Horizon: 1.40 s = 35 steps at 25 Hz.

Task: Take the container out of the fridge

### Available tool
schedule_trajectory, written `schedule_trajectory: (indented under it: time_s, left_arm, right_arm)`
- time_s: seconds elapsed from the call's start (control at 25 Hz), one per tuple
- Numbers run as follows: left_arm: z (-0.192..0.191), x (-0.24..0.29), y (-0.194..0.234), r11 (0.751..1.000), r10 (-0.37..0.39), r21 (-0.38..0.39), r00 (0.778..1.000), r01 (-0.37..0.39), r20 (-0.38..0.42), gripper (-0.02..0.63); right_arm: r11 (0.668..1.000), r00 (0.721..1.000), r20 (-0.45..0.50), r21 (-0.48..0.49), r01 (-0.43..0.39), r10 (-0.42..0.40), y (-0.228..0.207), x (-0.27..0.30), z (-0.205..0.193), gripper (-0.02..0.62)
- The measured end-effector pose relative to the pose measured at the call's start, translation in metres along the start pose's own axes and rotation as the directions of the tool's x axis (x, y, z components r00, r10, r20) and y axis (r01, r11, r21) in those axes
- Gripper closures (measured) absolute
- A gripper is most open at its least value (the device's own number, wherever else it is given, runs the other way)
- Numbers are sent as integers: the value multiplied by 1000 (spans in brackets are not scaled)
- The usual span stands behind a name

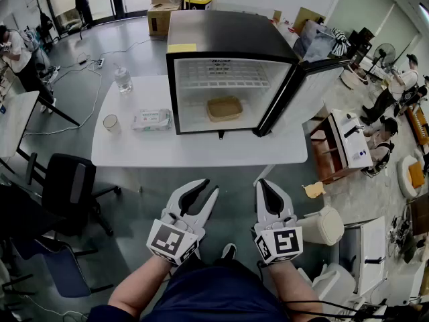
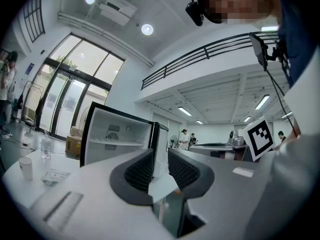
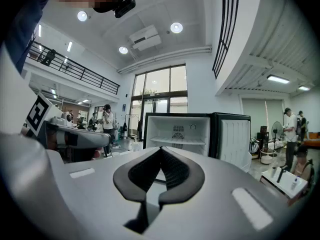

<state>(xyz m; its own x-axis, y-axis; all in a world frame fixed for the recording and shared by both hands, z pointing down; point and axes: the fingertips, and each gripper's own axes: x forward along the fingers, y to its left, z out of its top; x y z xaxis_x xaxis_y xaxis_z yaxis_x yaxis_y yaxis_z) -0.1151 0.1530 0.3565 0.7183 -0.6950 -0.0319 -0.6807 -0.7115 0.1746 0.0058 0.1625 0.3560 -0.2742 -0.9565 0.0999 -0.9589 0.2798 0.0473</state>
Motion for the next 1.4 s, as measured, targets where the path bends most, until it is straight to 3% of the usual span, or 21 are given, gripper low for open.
schedule_trajectory:
  time_s: [0.44,1.0,1.4]
  left_arm:
    - [-19,14,-50,999,37,16,998,-36,-53,512]
    - [-29,47,-94,989,146,23,988,-145,-54,513]
    - [-41,51,-85,981,192,14,979,-191,-76,513]
  right_arm:
    - [993,998,54,111,-41,35,-41,-36,-8,589]
    - [983,992,76,149,-110,100,-106,-61,-17,589]
    - [972,987,58,175,-155,147,-109,-46,-28,589]
